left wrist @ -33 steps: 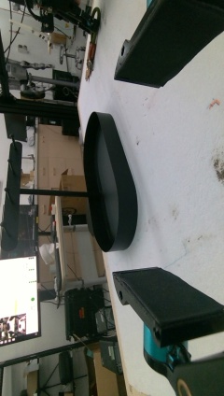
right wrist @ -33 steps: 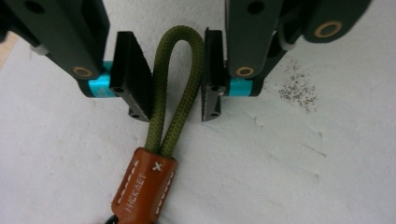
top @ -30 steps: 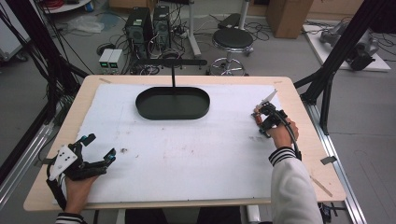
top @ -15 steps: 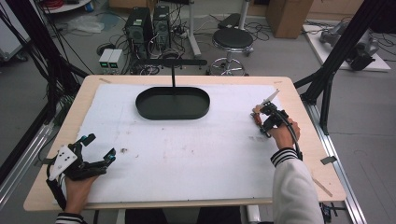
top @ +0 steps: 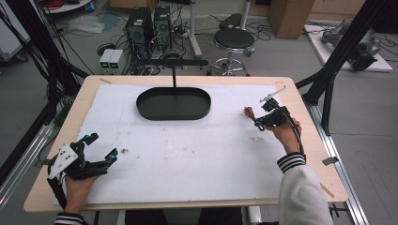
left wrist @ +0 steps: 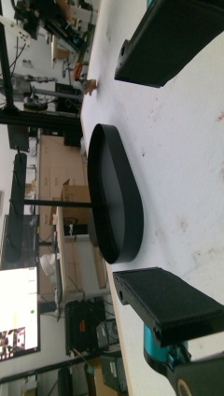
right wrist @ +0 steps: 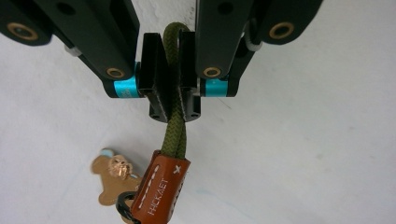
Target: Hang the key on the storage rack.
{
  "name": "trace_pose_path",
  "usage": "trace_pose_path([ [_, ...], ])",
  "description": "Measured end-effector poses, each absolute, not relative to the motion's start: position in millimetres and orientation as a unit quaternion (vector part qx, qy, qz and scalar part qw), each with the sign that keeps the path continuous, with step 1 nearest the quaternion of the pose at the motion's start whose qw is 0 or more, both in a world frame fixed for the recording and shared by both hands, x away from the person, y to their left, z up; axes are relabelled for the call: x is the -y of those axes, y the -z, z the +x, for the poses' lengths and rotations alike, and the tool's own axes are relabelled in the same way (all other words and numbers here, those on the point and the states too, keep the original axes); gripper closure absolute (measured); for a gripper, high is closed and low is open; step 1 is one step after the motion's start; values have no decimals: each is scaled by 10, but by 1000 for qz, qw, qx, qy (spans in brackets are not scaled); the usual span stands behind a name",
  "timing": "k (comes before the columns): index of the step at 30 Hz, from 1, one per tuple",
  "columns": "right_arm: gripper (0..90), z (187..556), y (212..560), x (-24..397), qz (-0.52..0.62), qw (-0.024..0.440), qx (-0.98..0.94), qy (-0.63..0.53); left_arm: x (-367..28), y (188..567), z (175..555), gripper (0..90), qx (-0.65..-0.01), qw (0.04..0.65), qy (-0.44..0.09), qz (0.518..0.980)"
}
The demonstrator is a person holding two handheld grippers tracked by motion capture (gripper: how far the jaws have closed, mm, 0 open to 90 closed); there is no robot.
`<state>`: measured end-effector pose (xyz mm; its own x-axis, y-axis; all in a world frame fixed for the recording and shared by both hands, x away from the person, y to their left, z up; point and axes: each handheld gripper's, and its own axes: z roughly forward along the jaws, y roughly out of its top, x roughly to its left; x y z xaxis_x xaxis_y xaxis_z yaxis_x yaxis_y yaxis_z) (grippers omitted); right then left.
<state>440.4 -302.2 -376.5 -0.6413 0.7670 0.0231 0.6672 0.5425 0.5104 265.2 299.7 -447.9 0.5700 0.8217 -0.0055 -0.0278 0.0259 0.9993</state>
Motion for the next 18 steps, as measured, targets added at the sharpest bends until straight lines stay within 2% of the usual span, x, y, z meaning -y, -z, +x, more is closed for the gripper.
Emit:
trace_pose_path([
  [5, 841, 4340, 3686, 3005, 380, 106, -875, -281, -2939, 4295, 2739, 54, -298, 643, -305, 636],
  [8, 840, 4249, 3598, 2933, 322, 112, -883, -322, -2887, 4116, 2824, 54, -270, 643, -287, 657],
  [18, 840, 4072, 3476, 2672, 211, 115, -891, -385, -2786, 3727, 3074, 55, -237, 630, -262, 692],
])
